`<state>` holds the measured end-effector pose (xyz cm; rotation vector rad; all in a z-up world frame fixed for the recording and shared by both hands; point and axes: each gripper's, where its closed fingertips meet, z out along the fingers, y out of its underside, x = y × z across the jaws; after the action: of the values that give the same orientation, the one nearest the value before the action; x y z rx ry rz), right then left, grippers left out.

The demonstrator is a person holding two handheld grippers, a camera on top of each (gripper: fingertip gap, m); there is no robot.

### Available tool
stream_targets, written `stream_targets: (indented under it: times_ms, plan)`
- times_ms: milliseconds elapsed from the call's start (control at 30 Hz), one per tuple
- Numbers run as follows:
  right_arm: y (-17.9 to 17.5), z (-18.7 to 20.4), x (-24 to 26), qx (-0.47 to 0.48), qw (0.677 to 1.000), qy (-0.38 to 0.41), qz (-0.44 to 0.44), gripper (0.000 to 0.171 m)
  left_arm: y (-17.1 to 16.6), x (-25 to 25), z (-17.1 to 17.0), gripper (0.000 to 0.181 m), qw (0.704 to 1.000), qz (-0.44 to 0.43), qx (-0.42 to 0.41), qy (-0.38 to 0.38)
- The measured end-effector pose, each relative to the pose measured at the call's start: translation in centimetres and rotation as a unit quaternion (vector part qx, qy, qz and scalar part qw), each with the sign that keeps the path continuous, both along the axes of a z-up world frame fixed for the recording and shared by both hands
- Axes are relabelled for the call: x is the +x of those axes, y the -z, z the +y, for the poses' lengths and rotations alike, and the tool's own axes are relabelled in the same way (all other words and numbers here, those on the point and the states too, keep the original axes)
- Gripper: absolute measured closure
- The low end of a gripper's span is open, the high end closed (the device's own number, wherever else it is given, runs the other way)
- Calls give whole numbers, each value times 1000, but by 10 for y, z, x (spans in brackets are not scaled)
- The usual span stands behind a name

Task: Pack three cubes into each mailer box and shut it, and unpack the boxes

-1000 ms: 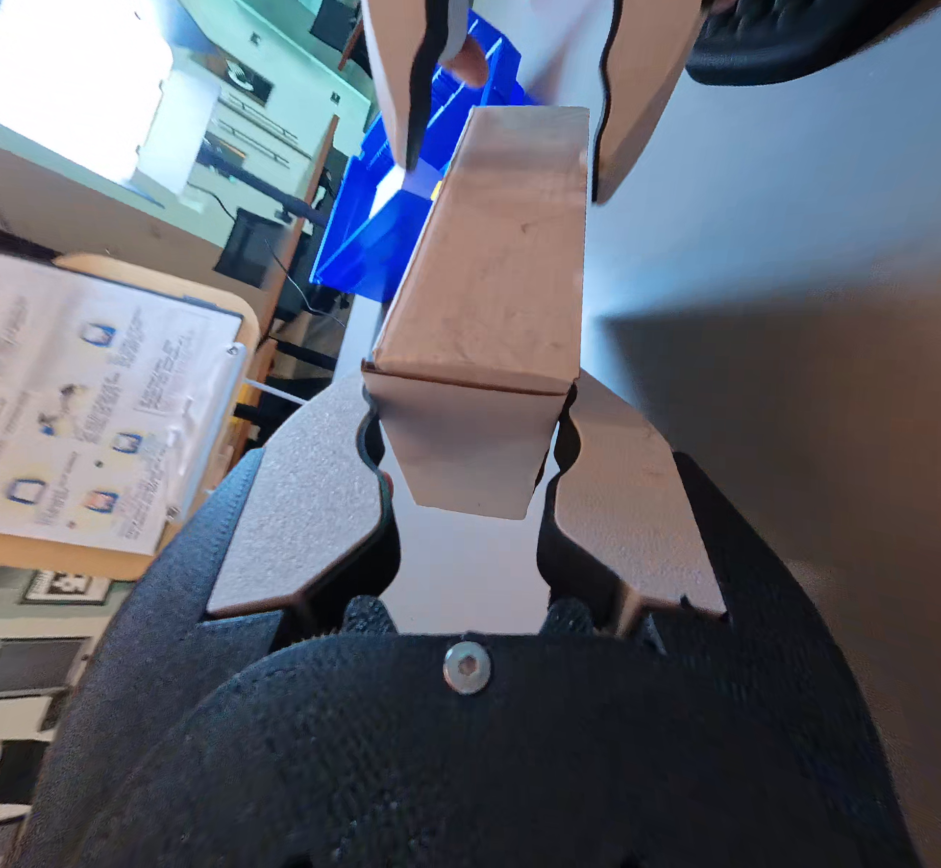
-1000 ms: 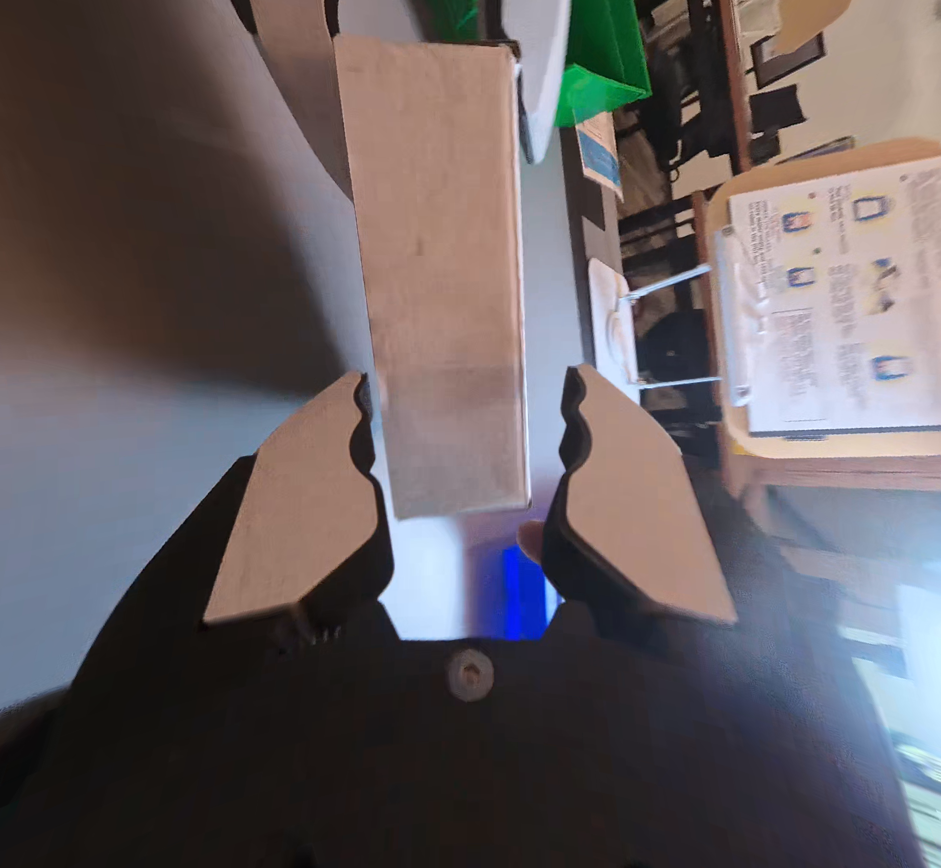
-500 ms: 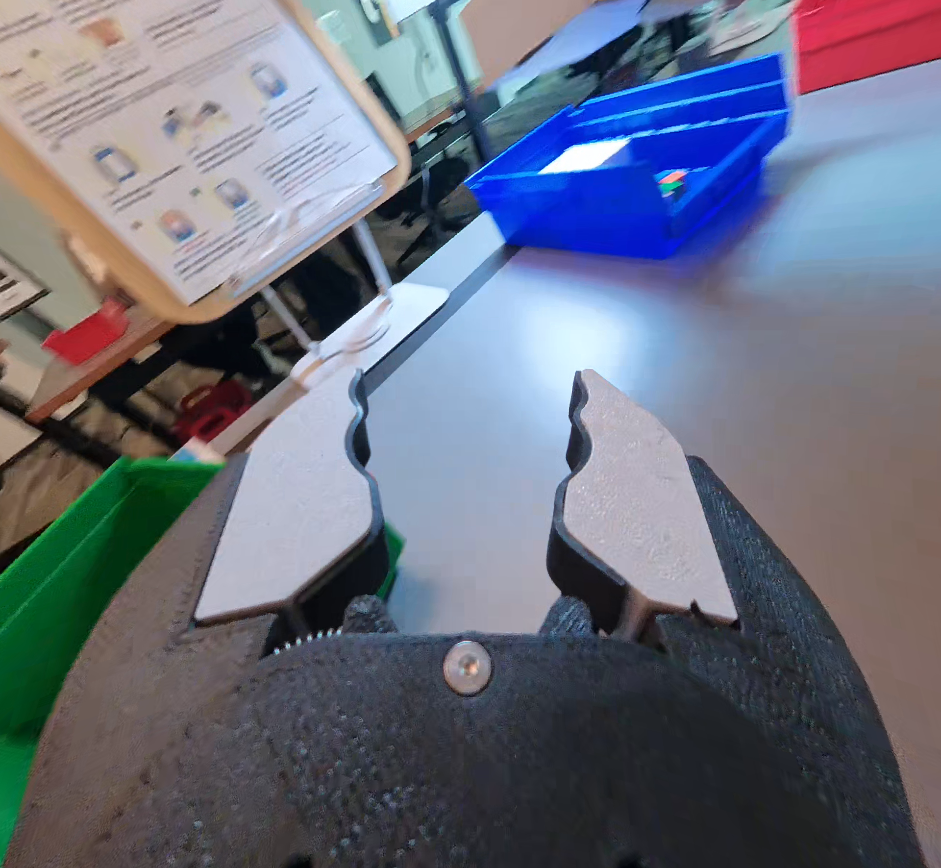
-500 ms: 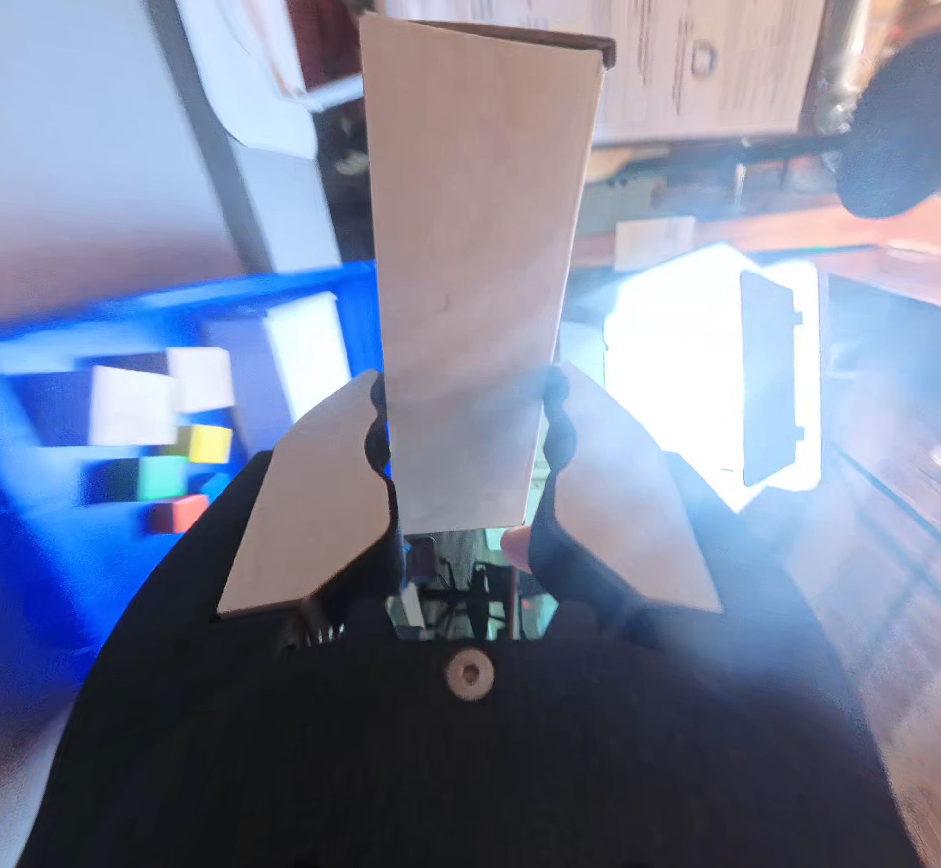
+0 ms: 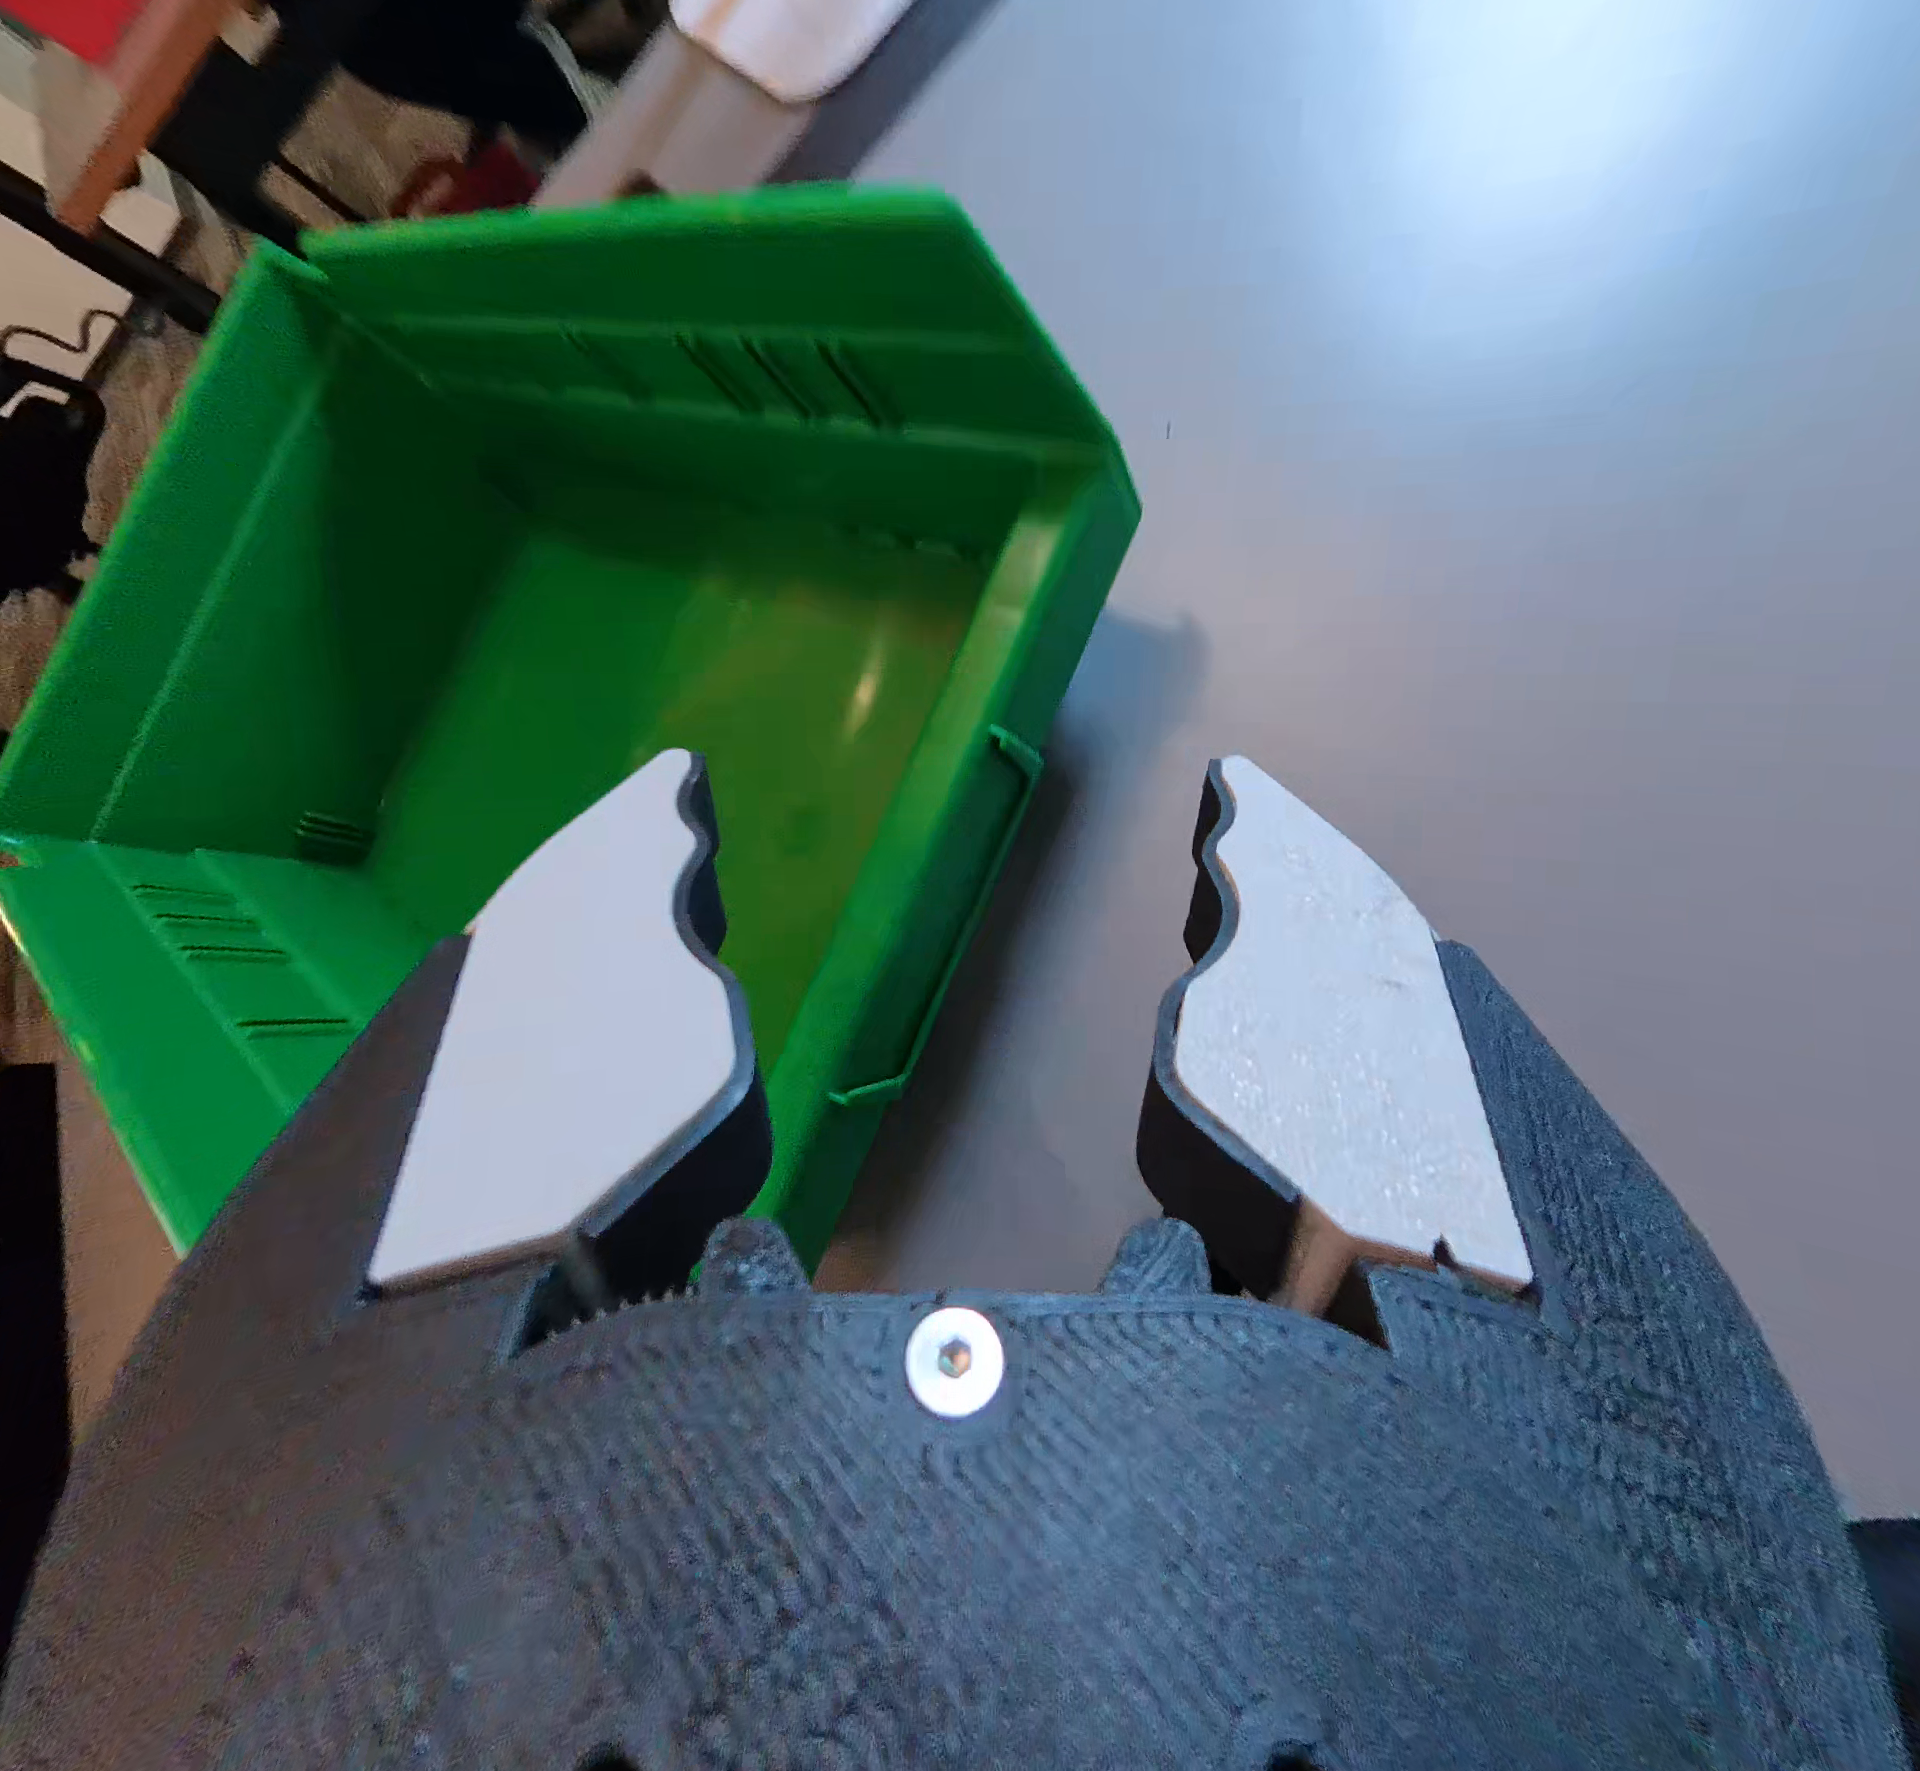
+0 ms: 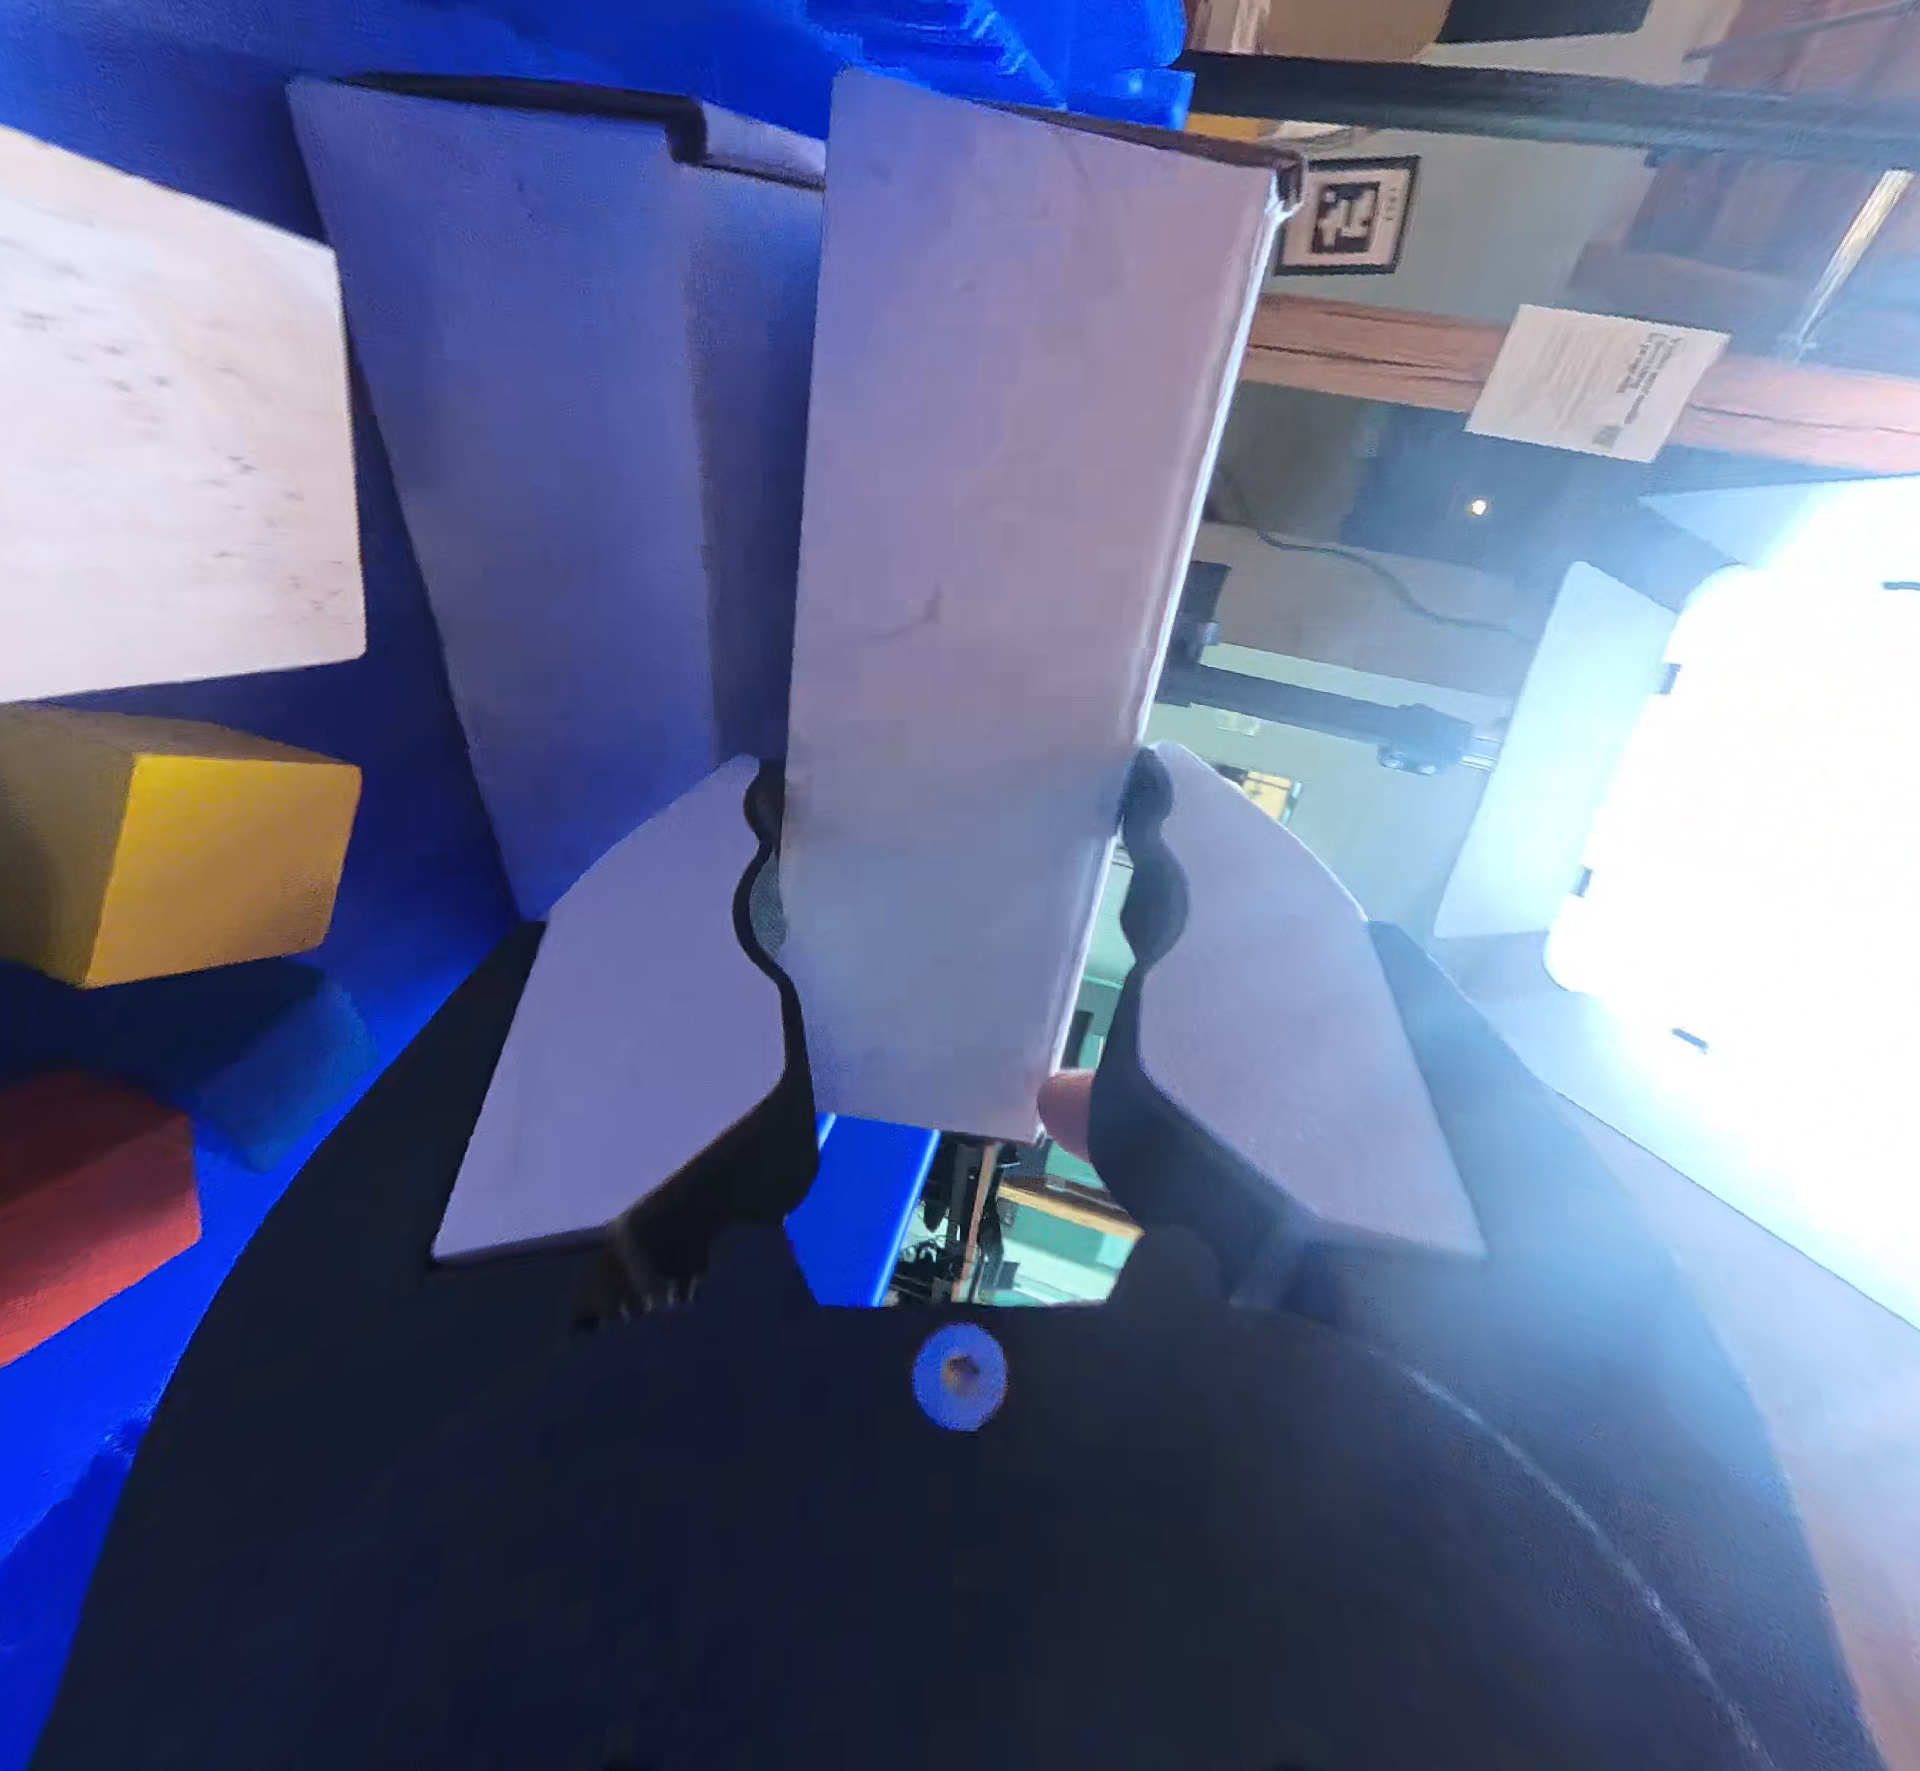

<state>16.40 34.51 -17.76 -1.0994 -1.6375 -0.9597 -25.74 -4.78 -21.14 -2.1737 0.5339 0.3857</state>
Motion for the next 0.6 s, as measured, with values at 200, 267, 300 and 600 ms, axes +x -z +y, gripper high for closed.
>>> stream_targets:
  times_ms: [200,267,300,600]
  plan:
    - [-1,-13,8,-93,996,-12,1,84,34,-24,7,99,990,123,-65,-4]
    - [-17,-26,7,-136,988,-11,68,84,36,-27,10,106,989,126,-75,3]
    - [-25,-35,7,-154,983,-16,98,86,37,-28,13,108,989,126,-79,5]
    - [23,-173,32,-399,914,-23,66,119,46,-1,24,150,974,178,-97,105]
